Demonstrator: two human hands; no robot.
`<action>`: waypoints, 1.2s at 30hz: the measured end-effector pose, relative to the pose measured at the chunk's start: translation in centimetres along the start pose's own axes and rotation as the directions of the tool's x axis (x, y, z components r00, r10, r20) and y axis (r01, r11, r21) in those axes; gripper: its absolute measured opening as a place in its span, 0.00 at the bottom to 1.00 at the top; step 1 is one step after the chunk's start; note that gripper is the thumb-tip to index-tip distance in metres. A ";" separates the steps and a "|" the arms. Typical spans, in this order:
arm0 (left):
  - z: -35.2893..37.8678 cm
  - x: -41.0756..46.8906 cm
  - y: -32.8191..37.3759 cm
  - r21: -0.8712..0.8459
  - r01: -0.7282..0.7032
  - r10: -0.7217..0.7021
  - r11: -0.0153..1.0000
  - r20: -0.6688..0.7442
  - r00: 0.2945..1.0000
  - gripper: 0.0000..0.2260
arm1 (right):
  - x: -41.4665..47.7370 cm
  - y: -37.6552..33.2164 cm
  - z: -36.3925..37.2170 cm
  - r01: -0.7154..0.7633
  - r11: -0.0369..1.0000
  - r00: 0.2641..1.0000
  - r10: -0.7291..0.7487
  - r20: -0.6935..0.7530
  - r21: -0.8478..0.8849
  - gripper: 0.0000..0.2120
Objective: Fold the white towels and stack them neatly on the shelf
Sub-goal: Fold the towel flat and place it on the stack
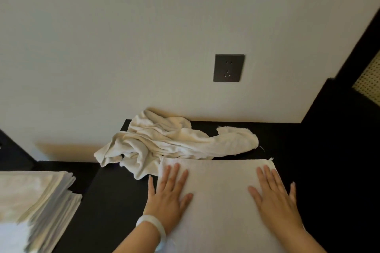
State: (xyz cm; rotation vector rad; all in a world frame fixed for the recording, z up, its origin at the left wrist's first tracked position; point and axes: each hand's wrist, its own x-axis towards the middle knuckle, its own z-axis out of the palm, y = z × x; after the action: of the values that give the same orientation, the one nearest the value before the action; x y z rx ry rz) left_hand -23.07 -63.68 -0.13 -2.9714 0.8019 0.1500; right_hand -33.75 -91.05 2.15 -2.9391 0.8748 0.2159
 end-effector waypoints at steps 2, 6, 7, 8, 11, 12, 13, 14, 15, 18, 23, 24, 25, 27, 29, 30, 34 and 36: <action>-1.3 -0.4 0.6 -0.026 0.011 -0.012 1.000 -0.032 0.999 0.30 | -0.6 -0.6 0.3 -0.027 1.000 1.000 0.027 -0.004 -0.007 0.38; -2.2 -4.1 2.7 -0.051 -0.010 0.011 0.999 0.013 1.000 0.34 | -4.9 -1.3 0.9 0.155 0.987 0.988 -0.154 -0.028 0.036 0.34; -1.5 -5.1 2.9 -0.078 -0.049 0.051 0.996 0.024 0.998 0.31 | -5.9 -0.9 0.9 0.192 0.981 0.981 -0.192 0.026 0.004 0.39; -0.7 -6.0 2.7 -0.086 -0.060 0.066 0.995 0.076 0.995 0.29 | -6.8 -0.3 1.3 0.218 0.976 0.976 -0.219 0.023 0.008 0.43; 0.1 -6.7 0.8 -0.069 -0.040 0.042 0.997 0.032 0.999 0.30 | -6.9 1.1 1.6 0.174 0.983 0.984 -0.170 -0.057 0.061 0.38; -0.3 -6.2 0.4 -0.052 -0.030 0.033 0.998 0.049 0.998 0.32 | -6.5 1.1 1.5 0.161 0.985 0.984 -0.155 -0.085 0.066 0.37; -0.5 -5.6 0.4 -0.044 -0.048 0.050 0.998 0.044 0.998 0.36 | -6.0 0.9 1.2 0.157 0.984 0.987 -0.153 -0.051 0.087 0.35; -1.2 -5.4 0.7 -0.068 -0.053 0.058 0.996 0.083 0.995 0.39 | -5.6 0.5 0.7 0.170 0.978 0.985 -0.170 -0.012 0.122 0.33; -1.9 -5.5 1.1 -0.088 -0.065 0.074 0.994 0.098 0.992 0.40 | -5.5 0.3 0.4 0.195 0.966 0.980 -0.199 0.008 0.168 0.32; -3.5 -8.0 2.0 -0.133 -0.217 0.231 0.967 0.095 0.968 0.35 | -7.6 1.0 -0.5 0.341 0.854 0.925 -0.380 0.023 0.393 0.30; -3.5 -13.8 1.6 -0.368 -0.561 0.649 0.741 0.179 0.740 0.32 | -12.2 3.5 -0.2 0.591 0.702 0.700 -0.691 0.179 0.398 0.29; -3.1 -14.3 1.5 -0.336 -0.586 0.663 0.737 0.196 0.722 0.34 | -12.4 4.0 -0.1 0.624 0.698 0.678 -0.707 0.200 0.351 0.32; -2.7 -14.7 1.3 -0.289 -0.603 0.663 0.744 0.200 0.722 0.36 | -12.6 4.4 -0.2 0.648 0.699 0.665 -0.713 0.222 0.302 0.36; -2.0 -15.0 0.9 -0.231 -0.608 0.647 0.760 0.179 0.741 0.37 | -13.1 4.7 -0.5 0.684 0.700 0.651 -0.713 0.260 0.206 0.42; -1.6 -15.1 0.2 -0.236 -0.598 0.636 0.766 0.141 0.759 0.36 | -13.7 5.3 -0.7 0.669 0.724 0.671 -0.685 0.283 0.167 0.43; -1.5 -15.2 -0.1 -0.259 -0.586 0.630 0.768 0.137 0.764 0.34 | -14.0 5.6 -0.8 0.654 0.738 0.680 -0.669 0.300 0.166 0.43; -1.9 -15.4 -0.8 -0.416 -0.521 0.589 0.746 0.047 0.807 0.24 | -14.5 6.4 -1.1 0.621 0.752 0.690 -0.659 0.299 0.222 0.38; -2.0 -15.2 -1.1 -0.492 -0.475 0.540 0.729 -0.011 0.841 0.20 | -14.6 6.3 -1.3 0.621 0.749 0.692 -0.662 0.287 0.230 0.37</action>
State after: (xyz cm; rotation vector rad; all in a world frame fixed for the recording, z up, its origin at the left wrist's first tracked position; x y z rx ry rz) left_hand -35.40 -55.36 3.59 -3.0031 1.7834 0.6592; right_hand -49.17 -88.56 5.57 -2.7476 -0.2136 0.5896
